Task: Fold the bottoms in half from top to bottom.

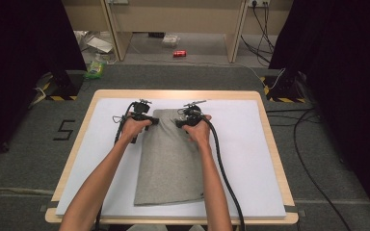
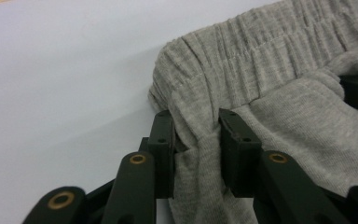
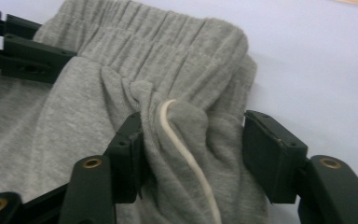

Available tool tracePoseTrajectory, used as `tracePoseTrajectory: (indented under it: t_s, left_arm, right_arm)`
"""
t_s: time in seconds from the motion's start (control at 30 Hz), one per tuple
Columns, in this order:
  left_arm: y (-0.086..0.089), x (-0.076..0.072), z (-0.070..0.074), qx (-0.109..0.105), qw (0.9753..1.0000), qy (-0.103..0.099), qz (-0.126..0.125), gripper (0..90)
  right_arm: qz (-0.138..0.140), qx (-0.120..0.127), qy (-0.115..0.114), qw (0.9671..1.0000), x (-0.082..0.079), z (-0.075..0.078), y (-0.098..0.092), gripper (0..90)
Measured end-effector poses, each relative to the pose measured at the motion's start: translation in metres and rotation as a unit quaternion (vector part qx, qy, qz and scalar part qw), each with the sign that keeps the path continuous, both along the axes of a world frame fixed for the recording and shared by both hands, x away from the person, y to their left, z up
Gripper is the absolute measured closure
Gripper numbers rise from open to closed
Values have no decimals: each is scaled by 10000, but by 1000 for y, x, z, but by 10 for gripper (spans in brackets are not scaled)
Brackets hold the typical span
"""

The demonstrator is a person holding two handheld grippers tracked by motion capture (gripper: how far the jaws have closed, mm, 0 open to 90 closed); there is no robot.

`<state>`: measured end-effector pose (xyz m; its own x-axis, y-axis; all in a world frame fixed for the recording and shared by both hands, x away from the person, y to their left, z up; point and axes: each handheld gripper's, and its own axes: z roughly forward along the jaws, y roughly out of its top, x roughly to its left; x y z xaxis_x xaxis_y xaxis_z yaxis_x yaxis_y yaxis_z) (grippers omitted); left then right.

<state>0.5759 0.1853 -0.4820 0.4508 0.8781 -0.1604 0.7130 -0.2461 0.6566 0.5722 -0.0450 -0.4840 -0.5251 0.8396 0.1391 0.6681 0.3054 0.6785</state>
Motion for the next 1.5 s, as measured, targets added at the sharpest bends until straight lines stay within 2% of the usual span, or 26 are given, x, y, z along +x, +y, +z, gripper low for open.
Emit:
tracePoseTrajectory:
  t_s: [0.1, 0.23, 0.33, 0.37, 0.43, 0.53, 0.83, 1.07, 1.27, 1.37, 1.5]
  left_arm:
    - [1, 0, 0, -33, 10000, 9, -7, 678]
    - [1, 0, 0, -38, 10000, 4, -12, 678]
    - [1, 0, 0, -30, 10000, 3, -13, 678]
    - [1, 0, 0, -25, 10000, 3, -9, 678]
    - [1, 0, 0, -24, 10000, 8, -6, 678]
    - [0, 0, 0, -16, 10000, 6, 1, 678]
    - [0, 0, 0, -2, 10000, 1, 4, 678]
    - [1, -1, 0, -53, 10000, -33, -7, 695]
    - [2, -1, 3, -103, 9999, -105, -90, 723]
    - [3, 0, 8, -220, 9996, -135, -91, 729]
    - [1, 1, 19, -237, 9993, -272, -91, 732]
  right_arm:
    - [17, -134, -48, 9999, 2, 0, 3, 430]
    - [73, -433, -110, 9990, 2, 2, 7, 412]
    - [-66, -720, -192, 9972, 2, 2, 9, 301]
    - [-133, -753, -134, 9970, 2, 1, 8, 296]
    - [-162, -607, -67, 9980, 2, -1, 7, 292]
    - [-136, -613, -44, 9980, 3, 0, 7, 328]
    - [50, -426, -95, 9990, 0, 1, 7, 614]
    - [39, -229, -73, 9997, -3, 0, 6, 765]
    - [143, -185, -163, 9996, -4, 4, 5, 801]
    - [149, -31, -222, 9996, -5, 10, 2, 807]
    - [162, 76, -358, 9992, -4, 20, -2, 809]
